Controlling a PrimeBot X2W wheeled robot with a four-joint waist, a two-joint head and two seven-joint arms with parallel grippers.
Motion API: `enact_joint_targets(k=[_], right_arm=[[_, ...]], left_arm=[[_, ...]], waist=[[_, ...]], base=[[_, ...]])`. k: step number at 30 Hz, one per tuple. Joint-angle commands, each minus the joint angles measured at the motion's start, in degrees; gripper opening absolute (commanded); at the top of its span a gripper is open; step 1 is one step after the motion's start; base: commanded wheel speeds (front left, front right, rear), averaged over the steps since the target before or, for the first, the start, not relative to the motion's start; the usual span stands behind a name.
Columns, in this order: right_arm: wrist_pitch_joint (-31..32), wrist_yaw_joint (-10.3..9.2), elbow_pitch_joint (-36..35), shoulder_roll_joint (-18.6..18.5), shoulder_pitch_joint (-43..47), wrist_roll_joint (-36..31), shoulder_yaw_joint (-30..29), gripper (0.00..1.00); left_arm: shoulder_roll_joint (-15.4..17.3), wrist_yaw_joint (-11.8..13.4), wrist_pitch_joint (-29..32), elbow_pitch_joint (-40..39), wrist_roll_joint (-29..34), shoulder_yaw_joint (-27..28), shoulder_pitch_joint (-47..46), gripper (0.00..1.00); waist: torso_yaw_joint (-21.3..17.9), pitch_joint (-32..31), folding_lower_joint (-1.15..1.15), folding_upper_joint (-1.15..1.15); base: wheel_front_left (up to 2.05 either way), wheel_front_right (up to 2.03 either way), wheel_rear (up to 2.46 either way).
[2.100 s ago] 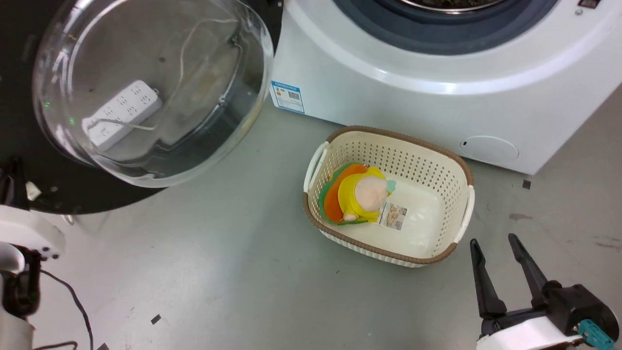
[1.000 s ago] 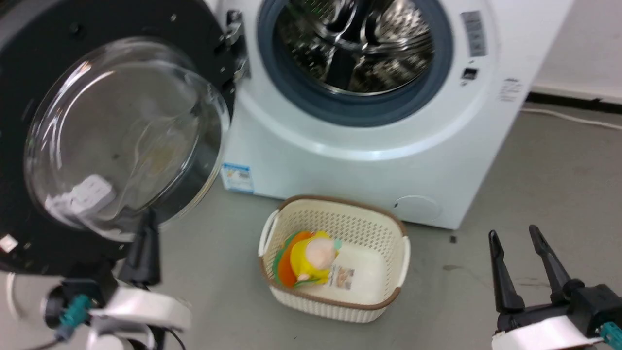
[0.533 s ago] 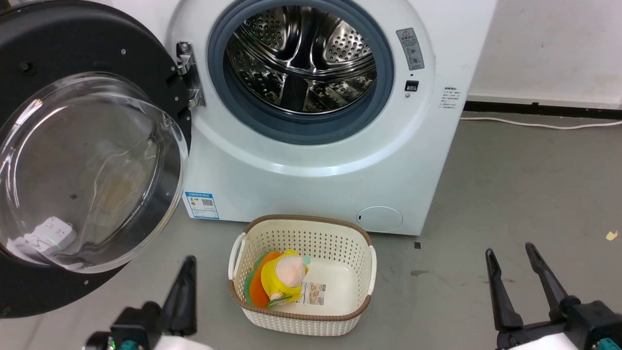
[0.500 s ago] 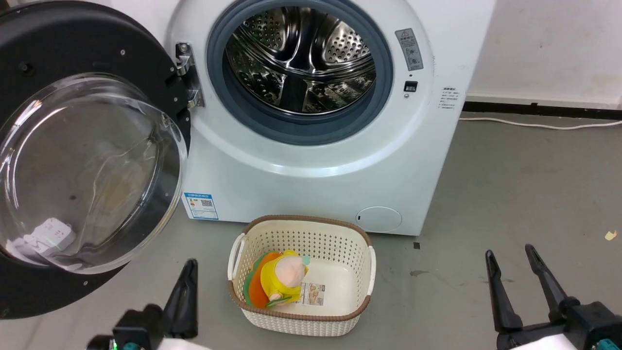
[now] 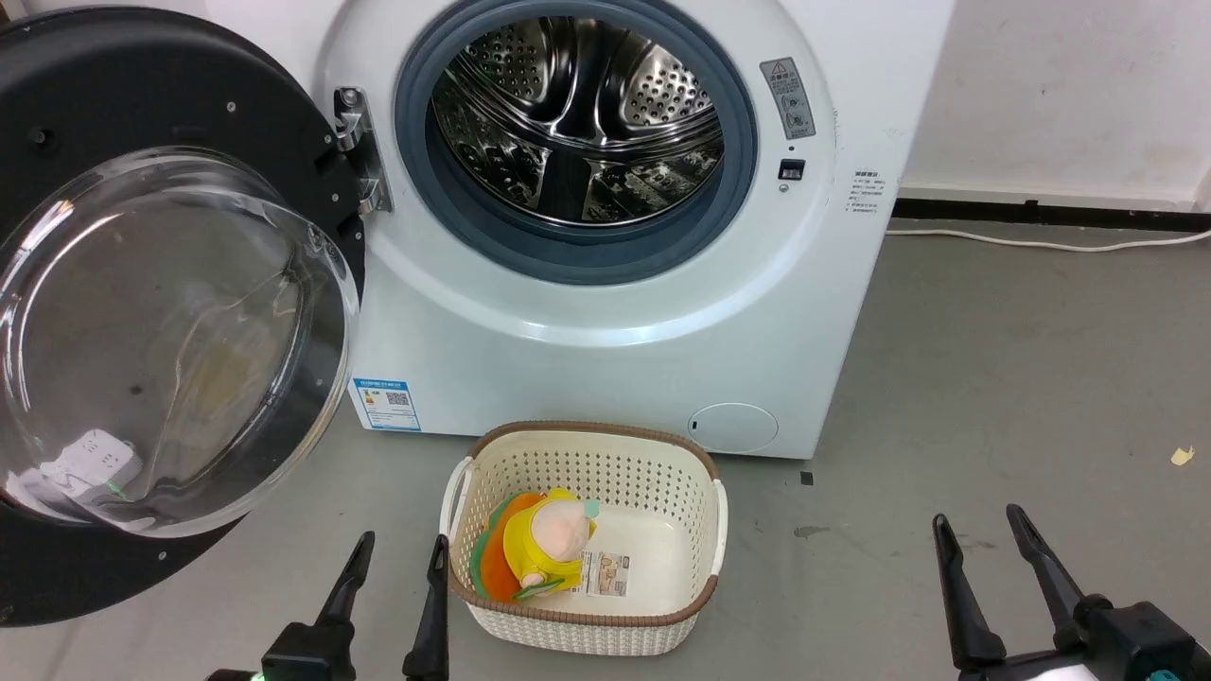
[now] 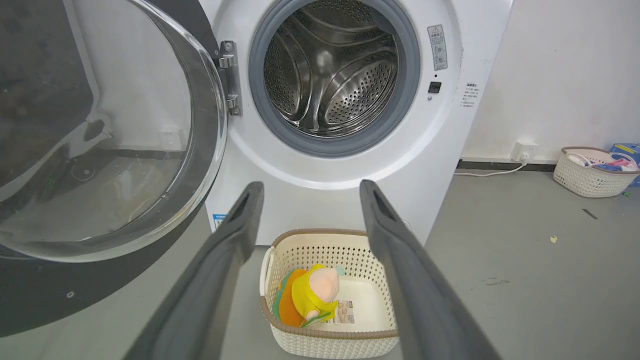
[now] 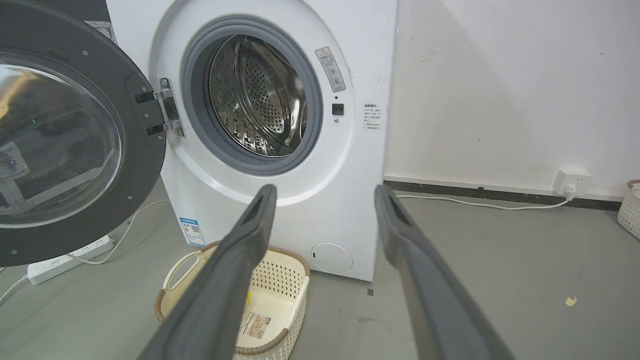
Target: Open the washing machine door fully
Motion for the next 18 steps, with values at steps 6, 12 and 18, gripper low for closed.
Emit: enact_joint_targets(k=[6, 12, 18], right_arm=[[-0.2, 0.05, 0.2, 0.3, 0.1, 0.6, 0.1, 1.0], [-0.2, 0.05, 0.3, 0.3, 0.1, 0.6, 0.0, 1.0], [-0.2, 0.05, 0.5, 0.3, 0.0, 0.8, -0.1, 1.0]], left_arm=[[-0.2, -0.8, -0.3, 0.7, 0.1, 0.7, -0.5, 1.0], [-0.6, -1.0, -0.3, 0.8, 0.2, 1.1, -0.6, 1.0], [-0.8, -1.4, -0.3, 1.2, 0.5, 1.5, -0.8, 1.0]], waist=[[-0.1, 0.1, 0.0, 0.0], [-0.1, 0.1, 0.0, 0.0], [-0.1, 0.3, 0.0, 0.0]], base=[[0.0, 0.0, 0.0], [0.0, 0.0, 0.0], [0.0, 0.0, 0.0]])
